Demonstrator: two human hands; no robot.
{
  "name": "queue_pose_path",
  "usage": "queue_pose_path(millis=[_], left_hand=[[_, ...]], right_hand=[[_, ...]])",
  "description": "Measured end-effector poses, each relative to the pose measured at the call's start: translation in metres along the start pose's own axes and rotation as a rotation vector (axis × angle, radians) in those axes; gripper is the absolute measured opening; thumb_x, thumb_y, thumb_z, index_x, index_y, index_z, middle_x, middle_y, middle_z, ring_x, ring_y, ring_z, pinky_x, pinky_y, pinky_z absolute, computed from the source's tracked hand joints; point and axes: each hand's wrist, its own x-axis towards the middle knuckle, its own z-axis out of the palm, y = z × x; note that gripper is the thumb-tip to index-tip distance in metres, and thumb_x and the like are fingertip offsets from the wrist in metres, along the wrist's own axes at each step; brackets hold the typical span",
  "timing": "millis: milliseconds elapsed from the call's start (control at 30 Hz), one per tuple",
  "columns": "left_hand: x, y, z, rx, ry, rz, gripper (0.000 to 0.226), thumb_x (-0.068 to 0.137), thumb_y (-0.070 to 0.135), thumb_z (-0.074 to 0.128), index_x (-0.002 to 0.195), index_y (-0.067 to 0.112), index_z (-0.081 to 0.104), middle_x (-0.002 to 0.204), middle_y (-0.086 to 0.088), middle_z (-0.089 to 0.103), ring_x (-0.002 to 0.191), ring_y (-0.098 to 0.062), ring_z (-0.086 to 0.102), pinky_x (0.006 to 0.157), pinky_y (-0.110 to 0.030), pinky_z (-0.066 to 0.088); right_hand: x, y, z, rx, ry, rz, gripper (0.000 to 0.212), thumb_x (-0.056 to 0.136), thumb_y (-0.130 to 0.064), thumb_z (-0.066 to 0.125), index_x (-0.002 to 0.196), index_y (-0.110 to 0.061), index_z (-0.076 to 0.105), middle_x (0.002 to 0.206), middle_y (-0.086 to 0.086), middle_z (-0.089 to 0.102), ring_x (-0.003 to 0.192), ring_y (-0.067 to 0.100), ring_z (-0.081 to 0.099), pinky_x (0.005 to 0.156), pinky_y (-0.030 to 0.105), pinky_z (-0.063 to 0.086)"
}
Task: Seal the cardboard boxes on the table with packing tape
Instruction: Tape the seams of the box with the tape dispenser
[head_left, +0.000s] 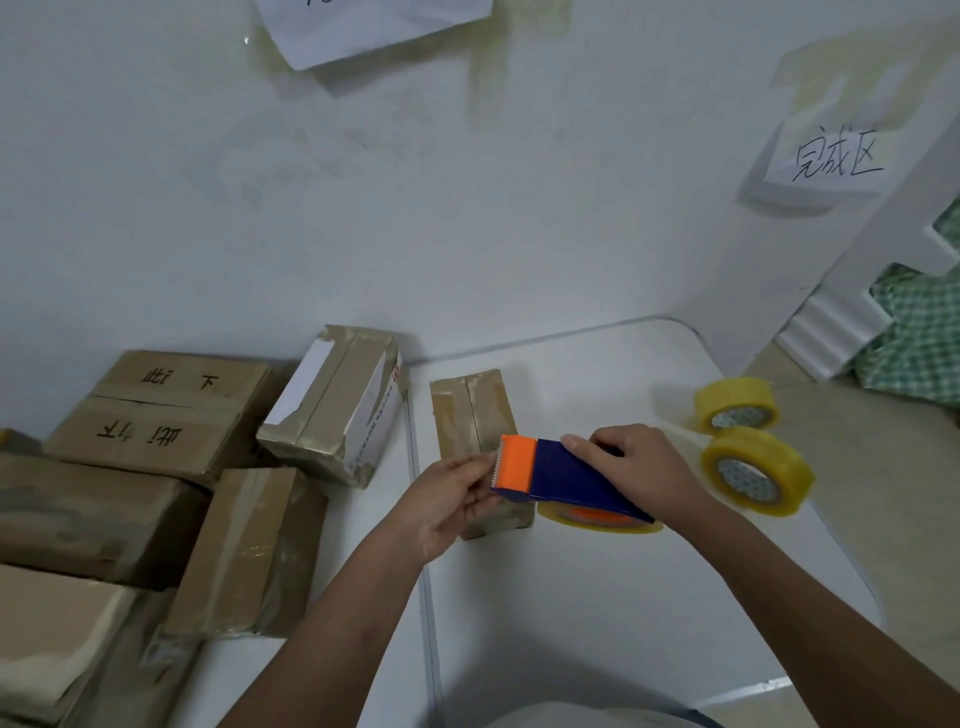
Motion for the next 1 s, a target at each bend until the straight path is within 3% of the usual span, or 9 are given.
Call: queue_pose_path(millis=[233,467,667,867,1000], left_hand=[[0.005,-0.008,0.0,0.1,0.071,0.052,0.019,0.1,0.014,0.057,0.111,0.005,0.069,0.088,-0.005,0.072,0.073,-0.007,0.067,0.056,-0.017,0.05],[0.009,-0.02,-0.008,0.258,0.212,0.24,0.013,0.099,0.008,0.058,0.095,0.004,0.07,0.087,-0.01,0.072,0.076,-0.017,0.065,0.068,-0.025,0.054],[0.006,-0.015,-0.013,0.274,0.337,0.366,0.014,0.095,0.008,0.063,0.08,0.009,0.065,0.074,-0.004,0.066,0.071,-0.013,0.063,0.069,-0.024,0.055],[0.0,-0.019,-0.083,0.248,0.552,0.309,0.011,0.092,0.015,0.067,0.089,0.004,0.066,0.084,-0.008,0.066,0.08,-0.018,0.063,0.094,-0.039,0.055],[-0.002,-0.045,-0.083,0.263,0.566,0.276,0.013,0.094,0.018,0.065,0.091,0.005,0.066,0.084,-0.008,0.066,0.081,-0.018,0.064,0.092,-0.039,0.055]], right_hand=[[0.003,-0.006,-0.006,-0.01,-0.066,0.001,0.044,0.092,-0.061,0.047,0.085,-0.025,0.07,0.075,-0.01,0.07,0.068,0.005,0.066,0.064,0.022,0.052],[0.008,-0.012,-0.008,-0.079,-0.16,0.0,0.05,0.09,-0.066,0.046,0.089,-0.021,0.069,0.078,-0.007,0.07,0.072,0.009,0.066,0.065,0.021,0.052],[0.023,-0.015,-0.008,-0.165,-0.214,-0.044,0.054,0.089,-0.068,0.045,0.089,-0.021,0.071,0.079,-0.006,0.069,0.073,0.012,0.065,0.069,0.026,0.053],[0.03,0.02,-0.028,-0.302,-0.235,0.013,0.06,0.086,-0.071,0.047,0.076,-0.018,0.073,0.071,0.0,0.068,0.068,0.014,0.065,0.066,0.031,0.051],[0.034,0.038,-0.032,-0.366,-0.229,0.016,0.062,0.09,-0.067,0.044,0.072,-0.014,0.07,0.069,0.004,0.067,0.067,0.018,0.063,0.062,0.029,0.045]])
